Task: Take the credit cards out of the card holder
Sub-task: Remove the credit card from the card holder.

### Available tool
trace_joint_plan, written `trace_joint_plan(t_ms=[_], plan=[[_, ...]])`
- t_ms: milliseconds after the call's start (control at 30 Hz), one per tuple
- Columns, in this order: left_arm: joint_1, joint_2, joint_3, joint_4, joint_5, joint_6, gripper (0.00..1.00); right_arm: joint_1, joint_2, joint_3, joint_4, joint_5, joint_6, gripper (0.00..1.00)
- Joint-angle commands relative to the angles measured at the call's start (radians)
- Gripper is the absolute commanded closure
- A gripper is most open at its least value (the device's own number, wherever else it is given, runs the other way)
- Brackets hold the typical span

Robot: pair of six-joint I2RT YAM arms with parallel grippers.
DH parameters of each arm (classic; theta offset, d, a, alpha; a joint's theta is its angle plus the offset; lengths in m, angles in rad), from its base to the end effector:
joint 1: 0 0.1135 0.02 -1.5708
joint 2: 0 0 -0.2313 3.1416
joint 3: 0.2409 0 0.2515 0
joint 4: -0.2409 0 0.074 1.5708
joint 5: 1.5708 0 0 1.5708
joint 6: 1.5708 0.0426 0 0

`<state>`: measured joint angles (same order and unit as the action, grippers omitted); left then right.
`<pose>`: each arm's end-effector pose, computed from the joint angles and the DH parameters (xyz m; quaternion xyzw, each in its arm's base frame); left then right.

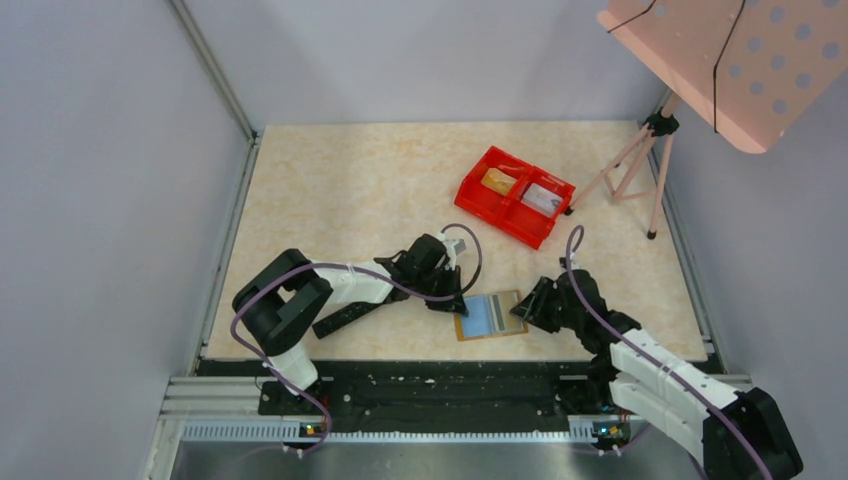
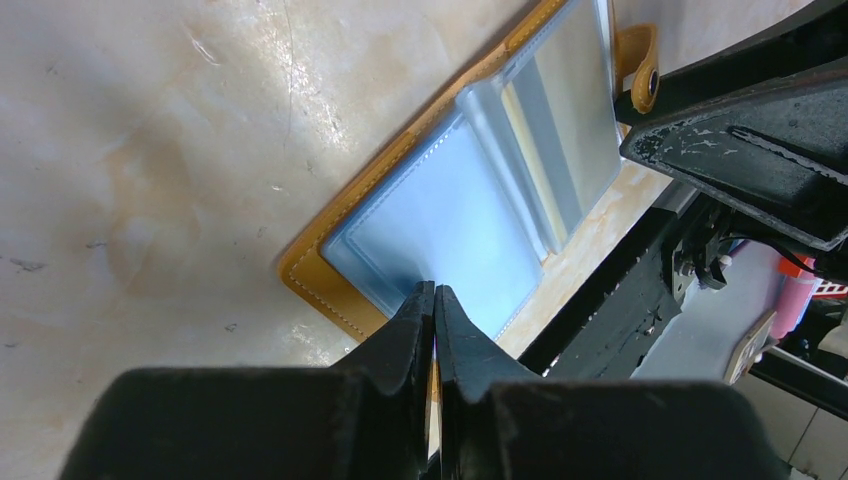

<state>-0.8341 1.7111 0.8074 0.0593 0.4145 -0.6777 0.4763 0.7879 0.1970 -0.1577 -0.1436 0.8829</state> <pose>0.2061 -0.2527 0.1033 0.1443 0.9063 -0.3784 0.1210 0.1556 0.0871 0.1122 0.1565 0.9013 0.3017 0.2687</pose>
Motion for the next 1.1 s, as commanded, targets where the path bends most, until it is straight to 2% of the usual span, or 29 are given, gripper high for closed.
trace_joint_plan(t_ms=[0,200,467,767,1067], plan=[[-0.004,0.030,-0.023,-0.003,-0.020,0.031,0.92,0.012,0.020,0.047,-0.018,0.046,-0.021,0.62],[-0.003,0.034,-0.027,-0.003,-0.019,0.032,0.92,0.012,0.049,0.054,-0.009,0.051,-0.043,0.62],[-0.003,0.039,-0.031,0.006,-0.011,0.028,0.92,0.012,0.069,0.032,0.074,-0.038,-0.038,0.63],[-0.003,0.041,-0.033,0.011,-0.005,0.024,0.92,0.012,0.034,0.036,0.109,-0.101,-0.035,0.72],[-0.003,0.027,-0.043,0.013,-0.007,0.020,0.92,0.012,0.004,0.032,0.140,-0.156,-0.013,0.73]])
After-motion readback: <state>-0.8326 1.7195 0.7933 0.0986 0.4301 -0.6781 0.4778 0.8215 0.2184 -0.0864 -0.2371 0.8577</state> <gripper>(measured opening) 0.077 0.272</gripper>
